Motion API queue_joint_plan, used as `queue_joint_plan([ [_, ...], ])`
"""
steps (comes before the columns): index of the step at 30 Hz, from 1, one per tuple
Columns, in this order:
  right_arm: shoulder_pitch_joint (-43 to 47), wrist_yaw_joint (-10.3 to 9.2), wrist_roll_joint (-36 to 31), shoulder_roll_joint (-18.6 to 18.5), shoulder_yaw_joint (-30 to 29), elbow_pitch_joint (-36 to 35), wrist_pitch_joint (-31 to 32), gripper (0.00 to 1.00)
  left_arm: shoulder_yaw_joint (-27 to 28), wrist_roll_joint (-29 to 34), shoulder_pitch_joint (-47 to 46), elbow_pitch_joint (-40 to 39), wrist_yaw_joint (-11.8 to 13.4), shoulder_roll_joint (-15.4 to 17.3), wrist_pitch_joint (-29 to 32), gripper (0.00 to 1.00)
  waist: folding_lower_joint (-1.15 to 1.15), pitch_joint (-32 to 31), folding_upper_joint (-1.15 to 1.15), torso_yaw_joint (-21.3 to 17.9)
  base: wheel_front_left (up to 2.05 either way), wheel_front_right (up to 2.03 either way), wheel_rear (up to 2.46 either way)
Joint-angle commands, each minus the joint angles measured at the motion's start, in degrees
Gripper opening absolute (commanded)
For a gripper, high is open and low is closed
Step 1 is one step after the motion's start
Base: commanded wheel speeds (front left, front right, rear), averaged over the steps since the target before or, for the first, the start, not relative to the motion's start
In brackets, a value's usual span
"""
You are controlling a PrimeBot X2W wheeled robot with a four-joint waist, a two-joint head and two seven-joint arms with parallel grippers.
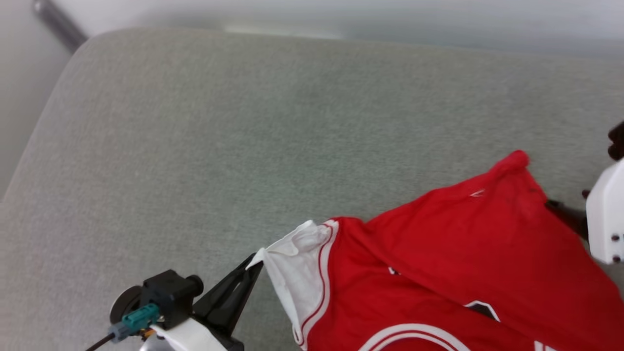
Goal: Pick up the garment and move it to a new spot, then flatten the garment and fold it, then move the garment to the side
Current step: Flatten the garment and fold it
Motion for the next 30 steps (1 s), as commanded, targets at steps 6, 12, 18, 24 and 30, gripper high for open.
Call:
queue_joint_plan([
  [6, -9.0, -0.02, -3.8, -2.6, 4.2, 8.7, -0.4, 1.0, -1.5, 1.4, -3.5, 0.1, -1.5, -2.2, 0.1, 0.0, 0.0, 6.4, 0.0, 7.3, 0.0, 0.0, 0.0],
  [12, -13.0, -0.02, -5.9, -4.6, 6.6, 16.2, -1.9, 1.0, -2.9, 1.9, -5.2, 1.0, -2.5, -4.2, -0.4, 0.0, 0.0, 8.8, 0.0, 10.8, 0.0, 0.0, 0.0],
  [18, -13.1, -0.04, -6.8, -6.3, 8.5, 22.2, -2.7, 1.0, -3.9, 2.3, -6.4, 1.9, -3.3, -5.4, -0.7, 0.0, 0.0, 10.4, 0.0, 12.6, 0.0, 0.0, 0.0],
  [24, -11.3, -0.07, -7.4, -6.9, 9.3, 25.9, -2.8, 1.0, -4.1, 2.2, -6.8, 2.5, -3.5, -5.9, -1.1, 0.0, 0.0, 11.4, 0.0, 13.2, 0.0, 0.0, 0.0],
  [30, -11.4, -0.06, -7.5, -7.1, 10.3, 27.3, -4.7, 0.0, -4.2, 2.3, -7.5, 3.4, -3.7, -5.9, -1.2, 0.0, 0.0, 10.6, 0.0, 12.5, 0.0, 0.0, 0.0],
])
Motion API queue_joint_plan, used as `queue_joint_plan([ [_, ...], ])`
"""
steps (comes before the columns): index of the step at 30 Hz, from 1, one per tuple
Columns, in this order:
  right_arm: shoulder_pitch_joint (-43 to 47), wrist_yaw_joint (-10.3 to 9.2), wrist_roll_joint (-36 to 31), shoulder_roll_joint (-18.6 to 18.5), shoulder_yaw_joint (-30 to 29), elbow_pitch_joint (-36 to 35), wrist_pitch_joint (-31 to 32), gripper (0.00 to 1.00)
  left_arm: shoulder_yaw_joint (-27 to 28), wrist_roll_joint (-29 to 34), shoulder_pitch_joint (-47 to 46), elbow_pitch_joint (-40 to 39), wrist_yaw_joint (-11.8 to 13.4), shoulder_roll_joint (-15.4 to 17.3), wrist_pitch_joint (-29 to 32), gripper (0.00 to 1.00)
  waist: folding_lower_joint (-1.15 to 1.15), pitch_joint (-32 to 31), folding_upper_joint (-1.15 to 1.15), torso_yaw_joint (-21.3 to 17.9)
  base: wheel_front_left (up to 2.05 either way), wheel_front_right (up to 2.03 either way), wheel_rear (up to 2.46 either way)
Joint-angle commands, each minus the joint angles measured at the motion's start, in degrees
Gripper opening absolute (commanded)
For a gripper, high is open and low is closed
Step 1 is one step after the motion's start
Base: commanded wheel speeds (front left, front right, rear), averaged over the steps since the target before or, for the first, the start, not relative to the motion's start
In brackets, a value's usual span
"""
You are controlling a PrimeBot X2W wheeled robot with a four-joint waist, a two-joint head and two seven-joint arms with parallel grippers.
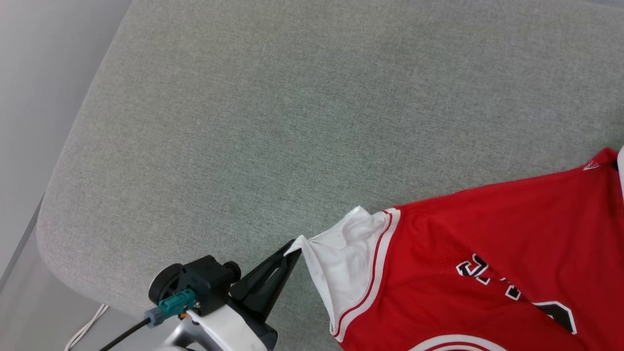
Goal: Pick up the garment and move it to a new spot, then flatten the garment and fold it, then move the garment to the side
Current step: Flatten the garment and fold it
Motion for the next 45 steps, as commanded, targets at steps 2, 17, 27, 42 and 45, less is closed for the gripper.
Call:
queue_joint_plan([
  [2, 3.1, -0.09, -0.4, 1.2, 1.9, 4.6, -0.5, 0.0, 0.4, 0.1, -0.8, 0.4, -0.1, 0.3, -0.3, 0.0, 0.0, -1.4, 0.0, -0.9, 0.0, 0.0, 0.0],
  [17, -4.1, -0.07, 6.8, 3.1, 6.1, 1.9, -14.1, 0.0, 7.7, -0.5, -2.0, -3.5, 3.4, 8.2, 0.9, 0.0, 0.0, -15.4, 0.0, -10.5, 0.0, 0.0, 0.0],
  [27, -6.1, -0.07, 12.7, 2.8, 6.5, -7.4, -19.2, 0.0, 17.8, -2.3, -6.2, -8.5, 6.4, 15.3, 1.5, 0.0, 0.0, -21.4, 0.0, -18.6, 0.0, 0.0, 0.0],
  [42, -8.4, -0.07, 12.8, 5.3, 3.3, -23.5, -21.0, 0.0, 28.7, -3.5, -20.7, -13.6, 7.4, 20.5, 3.0, 0.0, 0.0, -19.5, 0.0, -27.4, 0.0, 0.0, 0.0],
  [45, -9.2, -0.07, 12.1, 5.8, 2.5, -25.8, -21.2, 0.0, 29.2, -3.7, -24.9, -13.4, 7.1, 20.5, 4.3, 0.0, 0.0, -17.6, 0.0, -28.4, 0.0, 0.0, 0.0],
])
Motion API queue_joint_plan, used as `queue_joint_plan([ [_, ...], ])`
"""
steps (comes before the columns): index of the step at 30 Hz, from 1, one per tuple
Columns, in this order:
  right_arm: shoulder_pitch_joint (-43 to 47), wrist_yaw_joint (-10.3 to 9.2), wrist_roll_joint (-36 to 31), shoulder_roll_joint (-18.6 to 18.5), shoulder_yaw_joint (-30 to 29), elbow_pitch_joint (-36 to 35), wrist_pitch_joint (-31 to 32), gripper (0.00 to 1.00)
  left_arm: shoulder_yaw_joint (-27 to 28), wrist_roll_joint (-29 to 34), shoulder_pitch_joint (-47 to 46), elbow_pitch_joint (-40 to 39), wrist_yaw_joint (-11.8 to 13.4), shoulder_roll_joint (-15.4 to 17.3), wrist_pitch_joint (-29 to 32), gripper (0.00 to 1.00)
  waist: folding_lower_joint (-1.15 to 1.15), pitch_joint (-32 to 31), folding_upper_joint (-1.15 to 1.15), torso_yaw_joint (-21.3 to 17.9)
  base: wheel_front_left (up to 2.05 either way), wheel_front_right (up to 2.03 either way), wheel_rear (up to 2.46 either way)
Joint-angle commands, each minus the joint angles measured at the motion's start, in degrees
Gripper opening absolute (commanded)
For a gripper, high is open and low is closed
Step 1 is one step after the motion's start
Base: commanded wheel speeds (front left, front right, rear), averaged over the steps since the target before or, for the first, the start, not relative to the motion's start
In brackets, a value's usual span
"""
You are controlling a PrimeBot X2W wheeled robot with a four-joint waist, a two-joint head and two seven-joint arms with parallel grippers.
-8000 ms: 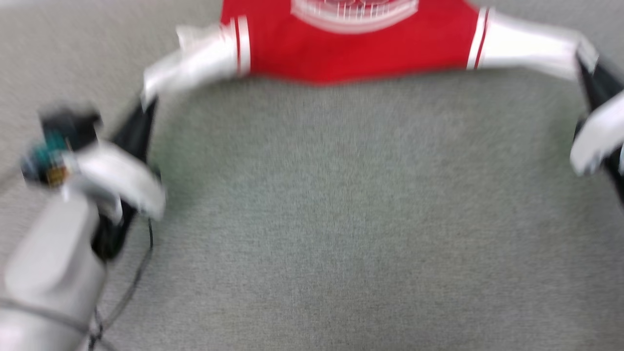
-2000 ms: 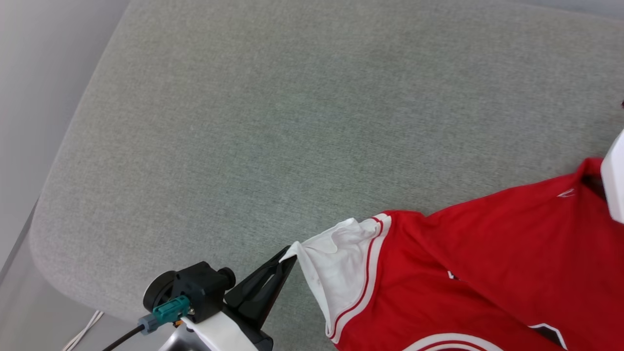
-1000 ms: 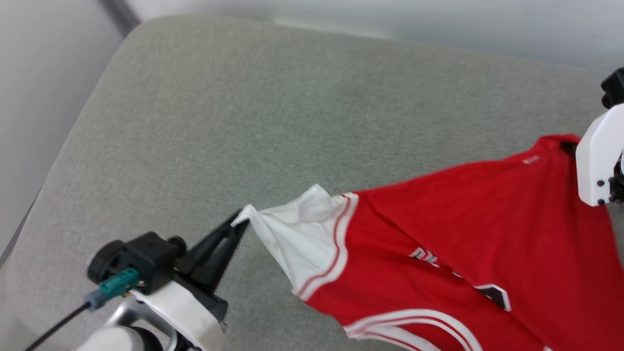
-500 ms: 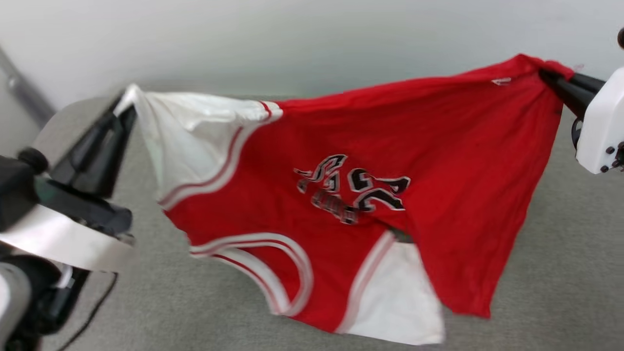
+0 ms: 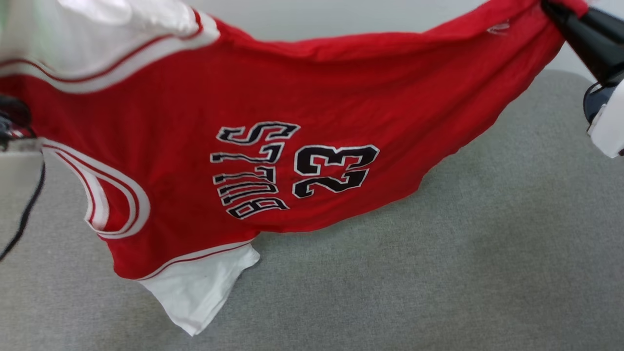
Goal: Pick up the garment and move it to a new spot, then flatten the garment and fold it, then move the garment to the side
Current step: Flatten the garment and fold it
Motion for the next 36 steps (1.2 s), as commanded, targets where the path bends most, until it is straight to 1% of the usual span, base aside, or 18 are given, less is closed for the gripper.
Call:
queue_joint_plan([
  [1, -1.7, -0.03, -0.6, 0.7, -0.6, -1.4, -0.3, 0.0, 0.3, 0.0, -3.3, 0.3, -0.3, 0.4, 0.9, 0.0, 0.0, 2.5, 0.0, -1.4, 0.0, 0.0, 0.0],
  [6, -5.1, -0.03, -2.6, -0.2, -1.6, -2.9, -0.8, 0.0, 0.6, 0.1, -12.5, 2.9, -1.7, 0.1, 2.5, 0.0, 0.0, 7.7, 0.0, -2.1, 0.0, 0.0, 0.0],
  [7, -5.1, -0.03, -2.6, -0.2, -1.6, -2.9, -0.8, 0.0, 0.6, 0.1, -12.5, 2.9, -1.7, 0.1, 2.5, 0.0, 0.0, 7.7, 0.0, -2.1, 0.0, 0.0, 0.0],
  [8, -6.1, -0.03, -2.8, -0.2, -1.9, -3.0, -0.9, 0.0, 0.6, -0.1, -14.7, 3.8, -2.2, -0.1, 3.0, 0.0, 0.0, 9.1, 0.0, -2.1, 0.0, 0.0, 0.0],
  [10, -8.5, -0.03, -3.6, -0.6, -2.5, -2.5, -1.4, 0.0, 0.3, 0.1, -19.7, 6.3, -3.4, -0.3, 3.4, 0.0, 0.0, 12.1, 0.0, -2.0, 0.0, 0.0, 0.0],
  [14, -14.8, -0.03, -5.3, -1.2, -2.2, 0.0, -2.9, 0.0, -1.7, 1.6, -31.3, 13.1, -6.8, -1.7, 4.2, 0.0, 0.0, 18.0, 0.0, -1.6, 0.0, 0.0, 0.0],
  [17, -21.1, -0.03, -6.7, -1.0, -1.6, 3.7, -4.9, 0.0, -3.4, 3.8, -41.1, 19.7, -9.2, -3.0, 4.6, 0.0, 0.0, 22.0, 0.0, -1.4, 0.0, 0.0, 0.0],
  [22, -32.0, -0.04, -9.9, -0.9, 0.3, 12.0, -10.2, 0.0, -6.4, 7.9, -57.5, 31.8, -12.3, -7.2, 3.3, 0.0, 0.0, 27.9, 0.0, -0.1, 0.0, 0.0, 0.0],
  [27, -42.4, -0.06, -14.2, -0.7, 2.7, 20.5, -16.3, 0.0, -8.2, 11.4, -70.3, 43.7, -13.6, -12.3, -1.1, 0.0, 0.0, 32.3, 0.0, 1.5, 0.0, 0.0, 0.0],
  [29, -45.5, -0.06, -15.9, -0.2, 3.4, 24.1, -18.7, 0.0, -8.5, 12.2, -73.4, 48.6, -14.0, -14.1, -3.6, 0.0, 0.0, 33.5, 0.0, 2.2, 0.0, 0.0, 0.0],
  [32, -49.0, -0.06, -16.9, 1.3, 2.2, 29.4, -21.8, 0.0, -8.9, 12.1, -76.0, 55.0, -14.7, -16.6, -7.3, 0.0, 0.0, 35.1, 0.0, 3.3, 0.0, 0.0, 0.0],
  [36, -48.9, -0.06, -18.5, 2.6, 3.2, 34.5, -26.0, 0.0, -10.1, 11.7, -73.3, 61.5, -16.0, -18.7, -12.0, 0.0, 0.0, 36.2, 0.0, 4.6, 0.0, 0.0, 0.0],
])
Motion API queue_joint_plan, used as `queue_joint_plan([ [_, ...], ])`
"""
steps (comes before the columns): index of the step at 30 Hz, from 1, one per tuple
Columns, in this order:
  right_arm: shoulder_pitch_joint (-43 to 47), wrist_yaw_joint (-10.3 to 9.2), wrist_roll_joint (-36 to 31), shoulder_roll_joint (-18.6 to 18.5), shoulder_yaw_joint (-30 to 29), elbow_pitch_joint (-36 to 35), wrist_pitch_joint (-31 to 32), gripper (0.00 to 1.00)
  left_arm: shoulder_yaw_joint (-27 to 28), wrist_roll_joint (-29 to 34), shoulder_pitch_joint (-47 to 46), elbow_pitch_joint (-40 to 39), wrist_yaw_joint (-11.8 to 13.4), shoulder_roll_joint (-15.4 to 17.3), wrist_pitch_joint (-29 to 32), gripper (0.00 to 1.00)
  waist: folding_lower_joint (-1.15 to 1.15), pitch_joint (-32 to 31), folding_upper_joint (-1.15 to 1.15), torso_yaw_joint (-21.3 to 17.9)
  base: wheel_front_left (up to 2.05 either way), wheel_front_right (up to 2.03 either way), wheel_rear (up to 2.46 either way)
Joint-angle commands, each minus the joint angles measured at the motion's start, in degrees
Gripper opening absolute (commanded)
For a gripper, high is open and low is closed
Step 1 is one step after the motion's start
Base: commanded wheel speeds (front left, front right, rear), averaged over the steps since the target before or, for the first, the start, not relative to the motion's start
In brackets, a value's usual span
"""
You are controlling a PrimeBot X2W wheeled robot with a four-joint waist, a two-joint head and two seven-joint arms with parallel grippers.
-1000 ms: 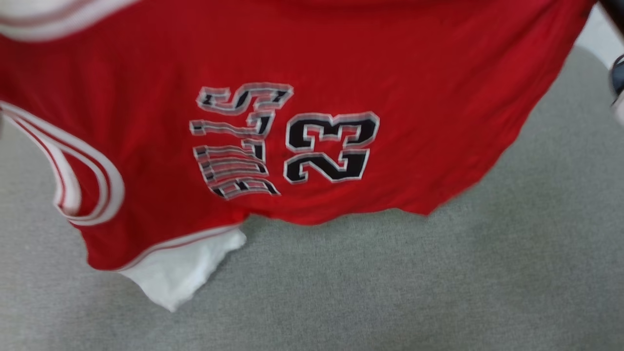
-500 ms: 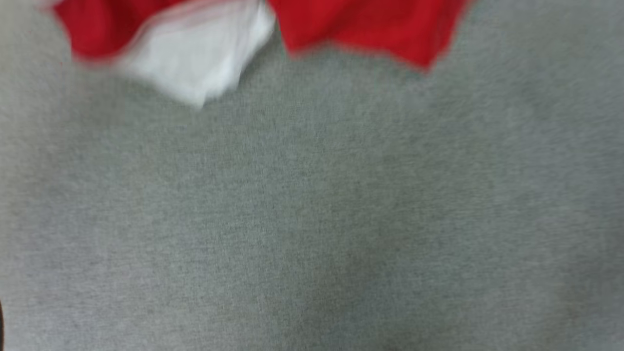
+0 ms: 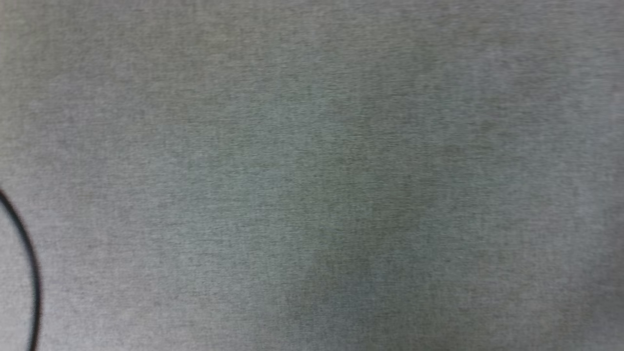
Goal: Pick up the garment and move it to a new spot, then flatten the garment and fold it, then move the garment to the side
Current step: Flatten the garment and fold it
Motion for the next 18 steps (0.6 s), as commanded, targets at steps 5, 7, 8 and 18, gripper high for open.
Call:
queue_joint_plan([
  [5, 6.6, -0.09, -1.0, -0.1, 5.1, 5.1, -5.4, 0.0, -1.2, -1.5, 10.7, 3.4, -1.3, -3.1, -3.4, 0.0, -0.01, -0.3, 0.0, 2.3, 0.0, 0.0, 0.0],
  [7, 9.6, -0.09, -0.9, -0.3, 6.8, 7.0, -7.6, 0.0, -1.6, -1.8, 16.6, 3.2, -1.4, -4.3, -3.8, 0.0, -0.01, -1.7, 0.0, 2.8, 0.0, 0.0, 0.0],
  [8, 11.5, -0.09, -0.6, 0.0, 7.4, 8.2, -8.6, 0.0, -1.7, -1.9, 19.7, 3.0, -1.5, -5.0, -3.9, 0.0, -0.01, -2.5, 0.0, 2.9, 0.0, 0.0, 0.0],
  [18, 30.3, -0.08, 4.9, -0.2, 15.2, 16.3, -13.7, 0.0, 0.9, 1.2, 55.8, -7.0, -1.4, -10.1, -4.0, 0.0, -0.01, -14.3, 0.0, 5.2, 0.0, 0.0, 0.0],
])
